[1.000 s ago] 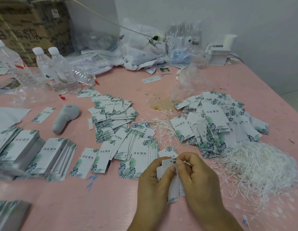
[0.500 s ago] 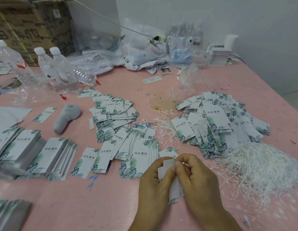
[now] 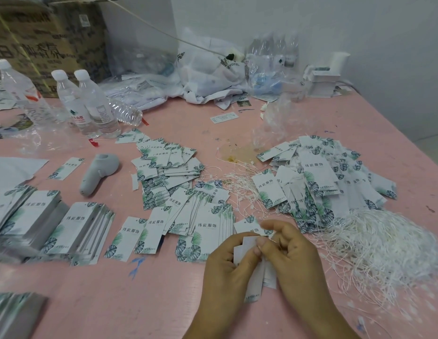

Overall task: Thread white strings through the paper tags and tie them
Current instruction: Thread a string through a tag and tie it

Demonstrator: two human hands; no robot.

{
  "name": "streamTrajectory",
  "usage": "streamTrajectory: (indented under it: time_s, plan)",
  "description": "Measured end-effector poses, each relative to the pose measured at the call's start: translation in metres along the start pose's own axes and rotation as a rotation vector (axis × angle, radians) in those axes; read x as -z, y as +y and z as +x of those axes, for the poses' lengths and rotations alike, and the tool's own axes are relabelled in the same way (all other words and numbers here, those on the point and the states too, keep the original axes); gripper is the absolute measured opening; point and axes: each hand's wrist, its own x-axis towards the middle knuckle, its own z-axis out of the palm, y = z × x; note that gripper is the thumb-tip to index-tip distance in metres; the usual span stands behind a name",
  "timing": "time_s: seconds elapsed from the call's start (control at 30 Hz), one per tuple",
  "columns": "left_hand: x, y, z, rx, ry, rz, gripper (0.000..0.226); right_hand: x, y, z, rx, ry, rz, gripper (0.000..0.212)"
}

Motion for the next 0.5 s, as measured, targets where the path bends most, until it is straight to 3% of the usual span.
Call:
streamTrajectory:
  time_s: [0.2,0.3,0.5]
  plan:
    - [0.003,0.002,0.003,0.103,-0.077,-0.058,0.039,0.005,0.002,0.006,-0.115,-0.04,0.147,0.008]
    - [0.004,0.002,0.005,0.234,-0.097,-0.237,0.05,0.007,0.005,0.007,-0.212,-0.084,0.343,0.017]
    - [0.005,0.001,0.008,0.272,-0.079,-0.264,0.035,0.006,0.013,0.012,-0.283,-0.131,0.418,0.019]
